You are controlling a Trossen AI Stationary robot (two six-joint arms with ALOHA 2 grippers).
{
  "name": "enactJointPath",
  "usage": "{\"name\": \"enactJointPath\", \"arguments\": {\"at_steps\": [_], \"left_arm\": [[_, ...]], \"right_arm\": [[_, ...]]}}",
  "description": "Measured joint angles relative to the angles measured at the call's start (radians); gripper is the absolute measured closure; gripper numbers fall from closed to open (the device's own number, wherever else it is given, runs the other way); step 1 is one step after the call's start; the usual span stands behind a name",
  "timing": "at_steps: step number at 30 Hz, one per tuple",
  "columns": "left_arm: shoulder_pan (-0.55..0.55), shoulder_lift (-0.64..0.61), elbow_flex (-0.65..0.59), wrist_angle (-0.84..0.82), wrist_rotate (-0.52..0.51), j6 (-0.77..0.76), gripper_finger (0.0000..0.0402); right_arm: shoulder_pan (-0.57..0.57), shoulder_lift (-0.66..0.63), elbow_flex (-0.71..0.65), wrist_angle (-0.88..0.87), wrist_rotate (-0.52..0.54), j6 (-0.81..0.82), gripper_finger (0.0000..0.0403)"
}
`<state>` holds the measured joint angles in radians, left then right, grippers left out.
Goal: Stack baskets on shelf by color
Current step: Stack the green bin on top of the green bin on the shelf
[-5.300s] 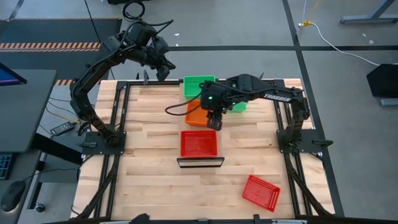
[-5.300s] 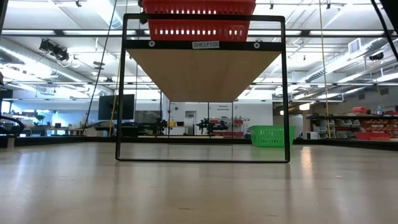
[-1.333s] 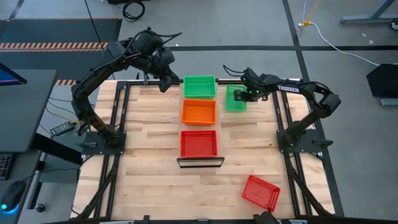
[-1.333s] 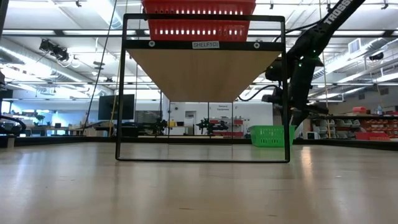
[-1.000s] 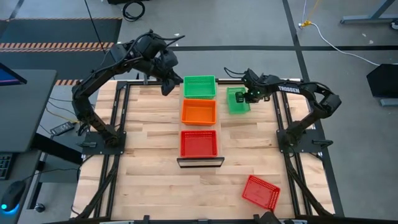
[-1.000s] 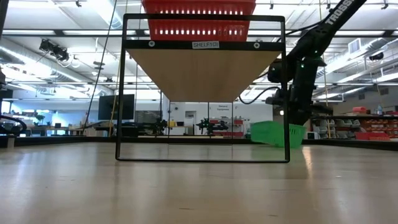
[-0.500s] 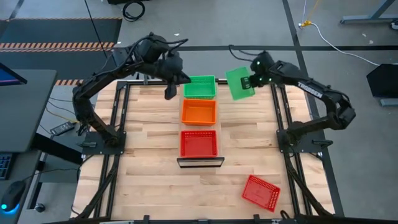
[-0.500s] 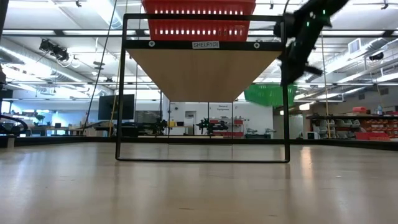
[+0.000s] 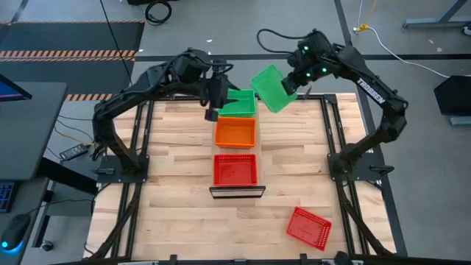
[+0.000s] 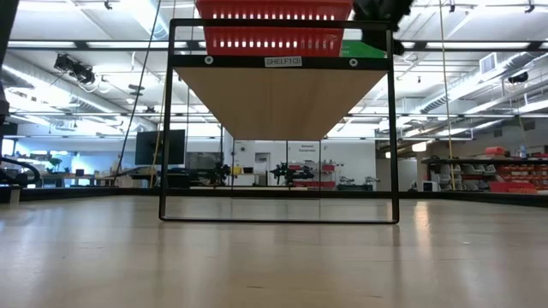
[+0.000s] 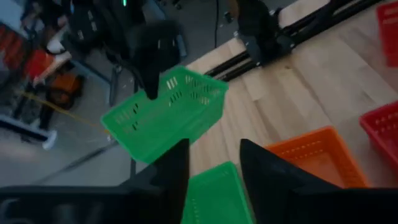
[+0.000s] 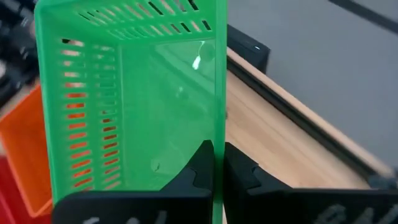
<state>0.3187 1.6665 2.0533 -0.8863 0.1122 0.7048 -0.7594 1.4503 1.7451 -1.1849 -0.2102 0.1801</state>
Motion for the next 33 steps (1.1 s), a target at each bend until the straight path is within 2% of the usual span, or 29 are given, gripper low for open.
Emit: {"name": "enactJointPath", "arguments": {"at_steps": [7, 12, 22, 29, 33], "left_arm": [[-0.007, 0.029, 0.0, 0.051, -0.047, 0.002, 0.0171], [-0.032, 0.031, 0.0, 0.042, -0.04, 0.045, 0.0149], [-0.049, 0.069, 0.001, -0.035, -0.066, 0.091, 0.017], [-0.05, 0.07, 0.0, -0.066, -0.092, 0.108, 0.0187], [-0.05, 0.071, 0.0, -0.113, -0.11, 0.133, 0.0226]], "right_arm": [[0.074, 0.176, 0.229, -0.113, -0.007, -0.117, 0.0392], [0.102, 0.28, 0.362, -0.151, -0.079, -0.139, 0.0392], [0.167, 0.39, 0.572, -0.166, -0.178, -0.14, 0.0392], [0.191, 0.391, 0.592, -0.202, -0.185, -0.151, 0.0391], [0.202, 0.391, 0.592, -0.204, -0.211, -0.152, 0.039]]}}
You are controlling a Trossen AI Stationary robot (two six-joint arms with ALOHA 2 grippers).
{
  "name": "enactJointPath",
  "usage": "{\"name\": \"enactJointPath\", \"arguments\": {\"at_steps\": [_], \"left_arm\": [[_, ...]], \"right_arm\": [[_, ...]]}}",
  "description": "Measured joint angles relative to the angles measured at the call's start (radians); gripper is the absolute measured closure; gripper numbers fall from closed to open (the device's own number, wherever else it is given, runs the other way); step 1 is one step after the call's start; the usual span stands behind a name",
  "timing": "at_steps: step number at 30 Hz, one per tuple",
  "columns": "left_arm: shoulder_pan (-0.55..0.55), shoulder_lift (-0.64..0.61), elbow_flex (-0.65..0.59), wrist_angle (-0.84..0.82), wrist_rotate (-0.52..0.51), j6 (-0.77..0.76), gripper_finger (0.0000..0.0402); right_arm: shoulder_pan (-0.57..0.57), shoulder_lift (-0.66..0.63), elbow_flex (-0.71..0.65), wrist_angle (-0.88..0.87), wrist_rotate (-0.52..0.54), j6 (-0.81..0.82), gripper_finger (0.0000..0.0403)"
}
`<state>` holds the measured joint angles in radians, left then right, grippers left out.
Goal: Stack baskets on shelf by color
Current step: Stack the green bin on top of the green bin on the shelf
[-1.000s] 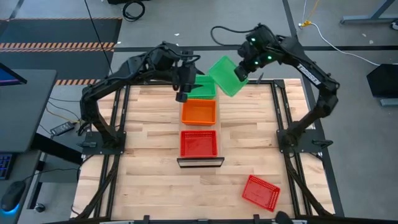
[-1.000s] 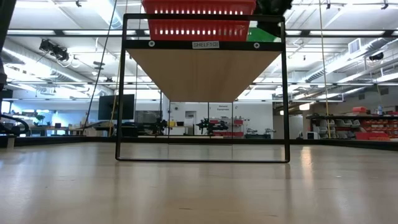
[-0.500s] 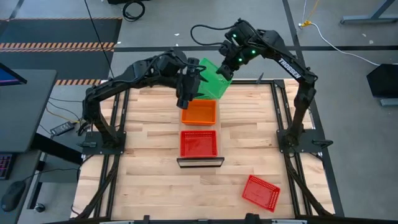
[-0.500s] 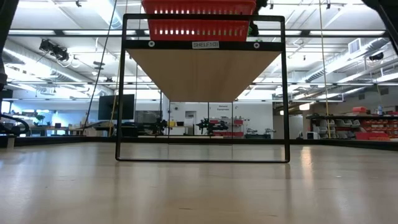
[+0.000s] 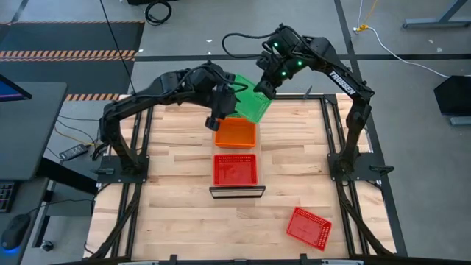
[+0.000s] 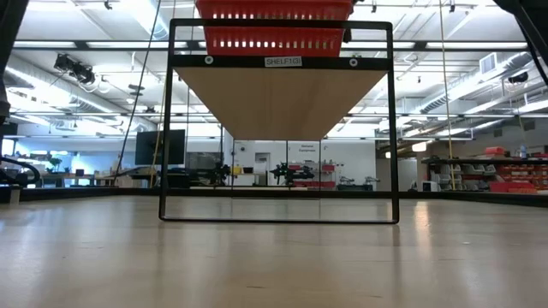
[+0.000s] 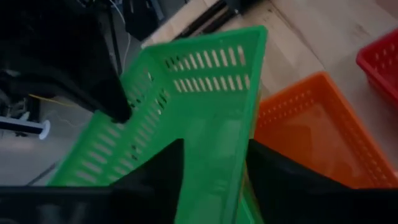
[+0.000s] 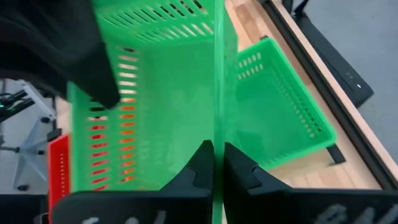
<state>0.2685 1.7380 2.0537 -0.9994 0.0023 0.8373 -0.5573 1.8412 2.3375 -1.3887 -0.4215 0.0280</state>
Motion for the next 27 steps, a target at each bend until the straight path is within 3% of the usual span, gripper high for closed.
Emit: {"name": "enactJointPath", "arguments": {"at_steps": [8, 16, 27], "left_arm": [[-0.012, 0.009, 0.0, -0.054, -0.012, -0.026, 0.0383], [-0.022, 0.009, 0.0, -0.011, -0.077, -0.044, 0.0394], [0.011, 0.009, 0.0, -0.016, -0.087, -0.096, 0.0394]], "right_arm": [[0.015, 0.0, 0.0, 0.032, -0.039, -0.001, 0.039], [0.012, 0.0, 0.0, 0.127, -0.034, 0.002, 0.0365], [0.014, -0.01, 0.0, 0.285, -0.027, 0.006, 0.0193]]}}
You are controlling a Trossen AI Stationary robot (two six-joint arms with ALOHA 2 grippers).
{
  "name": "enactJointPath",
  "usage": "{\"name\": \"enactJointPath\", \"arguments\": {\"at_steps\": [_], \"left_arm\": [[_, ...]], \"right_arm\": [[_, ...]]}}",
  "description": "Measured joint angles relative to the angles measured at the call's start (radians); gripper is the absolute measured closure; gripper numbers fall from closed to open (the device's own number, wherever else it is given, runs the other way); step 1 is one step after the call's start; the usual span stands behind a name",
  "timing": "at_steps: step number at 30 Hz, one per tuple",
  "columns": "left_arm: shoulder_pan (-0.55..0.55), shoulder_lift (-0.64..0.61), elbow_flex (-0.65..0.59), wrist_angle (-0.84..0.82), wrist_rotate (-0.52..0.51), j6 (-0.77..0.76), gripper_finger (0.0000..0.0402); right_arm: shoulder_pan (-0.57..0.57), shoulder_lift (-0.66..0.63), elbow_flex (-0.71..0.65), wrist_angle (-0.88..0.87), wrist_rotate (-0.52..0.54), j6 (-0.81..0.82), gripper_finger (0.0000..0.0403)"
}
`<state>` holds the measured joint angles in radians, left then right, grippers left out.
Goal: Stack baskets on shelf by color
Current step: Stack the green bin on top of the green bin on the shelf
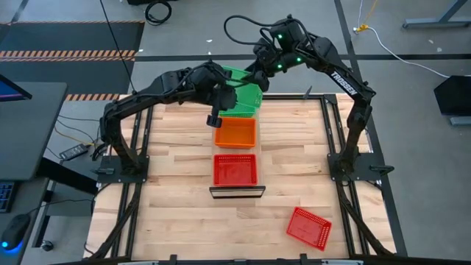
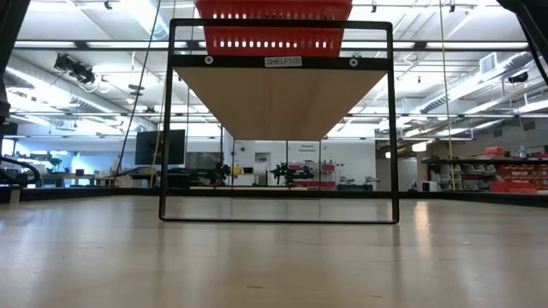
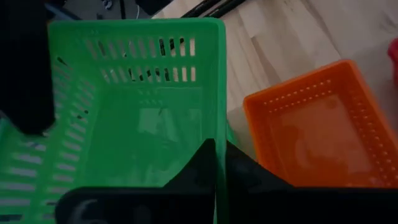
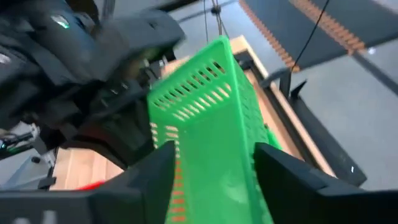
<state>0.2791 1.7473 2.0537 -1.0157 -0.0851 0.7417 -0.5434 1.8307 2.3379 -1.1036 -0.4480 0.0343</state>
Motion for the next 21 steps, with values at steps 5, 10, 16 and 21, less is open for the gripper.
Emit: {"name": "enactJointPath", "arguments": {"at_steps": [5, 10, 16, 21], "left_arm": [[0.037, 0.0, 0.0, 0.002, 0.03, -0.032, 0.0394], [0.058, 0.0, 0.0, -0.005, 0.039, -0.077, 0.0395], [0.074, 0.013, 0.0, 0.017, 0.114, -0.188, 0.0395], [0.087, 0.041, 0.001, 0.028, 0.12, -0.262, 0.0395]], "right_arm": [[0.0, -0.01, 0.0, 0.038, 0.05, 0.002, 0.0138], [-0.001, -0.037, 0.0, 0.031, 0.104, 0.001, 0.0117], [-0.009, -0.086, 0.0, 0.032, 0.214, 0.0, 0.0119], [-0.014, -0.124, 0.0, 0.03, 0.244, 0.006, 0.0121]]}}
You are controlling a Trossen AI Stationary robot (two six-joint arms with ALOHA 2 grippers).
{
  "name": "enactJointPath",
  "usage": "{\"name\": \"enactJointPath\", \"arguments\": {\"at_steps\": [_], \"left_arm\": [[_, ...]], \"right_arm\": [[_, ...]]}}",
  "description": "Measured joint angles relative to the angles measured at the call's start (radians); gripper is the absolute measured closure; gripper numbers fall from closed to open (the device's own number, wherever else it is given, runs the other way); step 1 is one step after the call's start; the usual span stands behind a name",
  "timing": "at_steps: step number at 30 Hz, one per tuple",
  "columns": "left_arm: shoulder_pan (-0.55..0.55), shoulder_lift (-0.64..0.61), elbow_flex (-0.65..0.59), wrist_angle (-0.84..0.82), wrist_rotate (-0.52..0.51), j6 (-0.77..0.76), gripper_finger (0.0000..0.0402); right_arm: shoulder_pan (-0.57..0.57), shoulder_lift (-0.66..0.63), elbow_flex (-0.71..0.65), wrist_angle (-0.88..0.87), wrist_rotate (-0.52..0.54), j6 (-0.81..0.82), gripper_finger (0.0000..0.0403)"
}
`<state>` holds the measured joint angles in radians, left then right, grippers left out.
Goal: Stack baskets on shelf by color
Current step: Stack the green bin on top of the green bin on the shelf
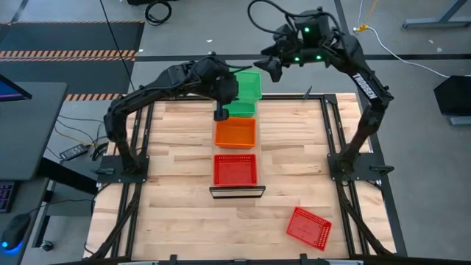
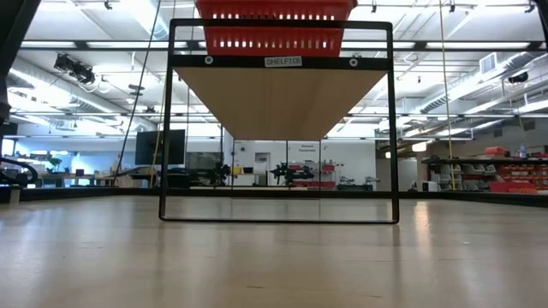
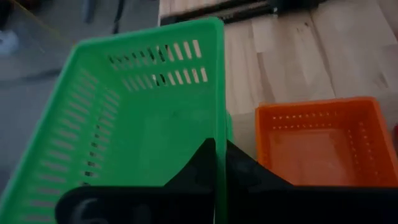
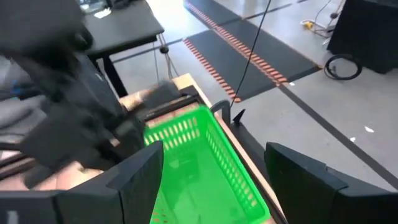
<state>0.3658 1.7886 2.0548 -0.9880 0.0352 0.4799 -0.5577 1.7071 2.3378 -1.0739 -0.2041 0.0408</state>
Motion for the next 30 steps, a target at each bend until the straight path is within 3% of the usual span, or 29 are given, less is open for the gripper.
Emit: {"name": "enactJointPath", "arguments": {"at_steps": [9, 18, 30], "left_arm": [[0.003, 0.073, -0.001, -0.004, 0.036, -0.072, 0.0395], [0.033, 0.076, -0.001, -0.103, 0.04, -0.086, 0.0394], [0.064, 0.077, -0.001, -0.112, 0.094, -0.121, 0.0392]], "right_arm": [[-0.005, -0.06, 0.0, -0.036, 0.038, 0.037, 0.0123], [-0.031, -0.098, 0.0, -0.139, 0.08, 0.035, 0.0123], [-0.036, -0.099, 0.0, -0.134, 0.08, 0.035, 0.0123]]}}
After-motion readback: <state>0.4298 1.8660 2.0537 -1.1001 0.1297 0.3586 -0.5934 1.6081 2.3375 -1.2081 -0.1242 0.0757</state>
